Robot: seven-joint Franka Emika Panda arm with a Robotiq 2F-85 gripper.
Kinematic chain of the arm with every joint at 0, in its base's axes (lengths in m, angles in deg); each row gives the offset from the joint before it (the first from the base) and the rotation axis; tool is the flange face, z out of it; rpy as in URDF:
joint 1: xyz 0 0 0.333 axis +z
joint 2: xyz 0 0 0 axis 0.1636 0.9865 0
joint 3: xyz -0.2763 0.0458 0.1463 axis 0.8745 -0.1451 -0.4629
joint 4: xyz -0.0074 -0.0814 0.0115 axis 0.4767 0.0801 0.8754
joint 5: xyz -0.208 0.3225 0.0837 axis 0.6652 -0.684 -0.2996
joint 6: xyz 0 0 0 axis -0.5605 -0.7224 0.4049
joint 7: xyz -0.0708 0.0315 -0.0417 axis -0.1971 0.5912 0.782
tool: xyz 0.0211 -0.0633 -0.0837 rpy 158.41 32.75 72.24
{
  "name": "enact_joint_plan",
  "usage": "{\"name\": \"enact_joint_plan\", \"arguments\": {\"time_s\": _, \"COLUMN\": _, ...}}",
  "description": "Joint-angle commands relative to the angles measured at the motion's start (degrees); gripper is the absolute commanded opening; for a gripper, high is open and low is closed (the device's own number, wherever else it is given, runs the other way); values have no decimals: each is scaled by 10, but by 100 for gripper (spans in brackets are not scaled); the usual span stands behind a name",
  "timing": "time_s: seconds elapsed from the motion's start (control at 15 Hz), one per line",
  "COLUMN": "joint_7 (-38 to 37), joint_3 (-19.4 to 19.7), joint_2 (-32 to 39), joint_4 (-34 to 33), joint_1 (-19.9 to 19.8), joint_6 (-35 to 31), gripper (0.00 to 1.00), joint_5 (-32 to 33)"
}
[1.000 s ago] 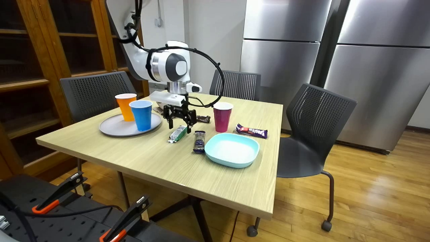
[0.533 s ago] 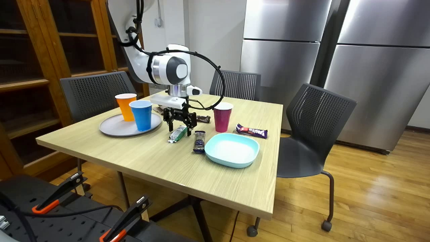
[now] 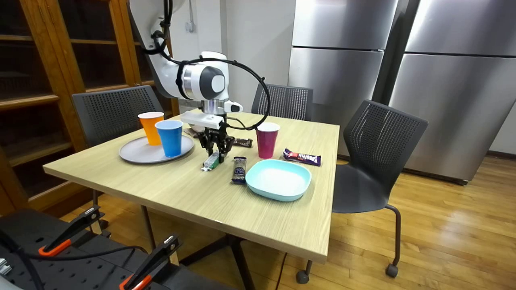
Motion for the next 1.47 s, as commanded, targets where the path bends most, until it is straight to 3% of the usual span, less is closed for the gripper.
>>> {"name": "enact_joint_plan", "arguments": {"time_s": 0.0, "joint_7": 16, "joint_3": -15, "joint_2": -20, "joint_4": 3, "joint_1": -9, "joint_6": 4, "gripper": 17, "joint_5": -15}}
{"name": "enact_joint_plan", "arguments": {"time_s": 0.8, "joint_7": 3, "joint_3": -14, "joint_2": -115, "joint_4": 43, "joint_1": 2, "joint_6": -2, "gripper": 16, "joint_5": -8}}
{"name": "enact_joint_plan", "arguments": {"time_s": 1.4, "joint_7": 22, "joint_3": -14, "joint_2": -170, "joint_4": 99, "joint_1": -40, "joint_6": -17, "gripper": 16, "joint_5": -53}}
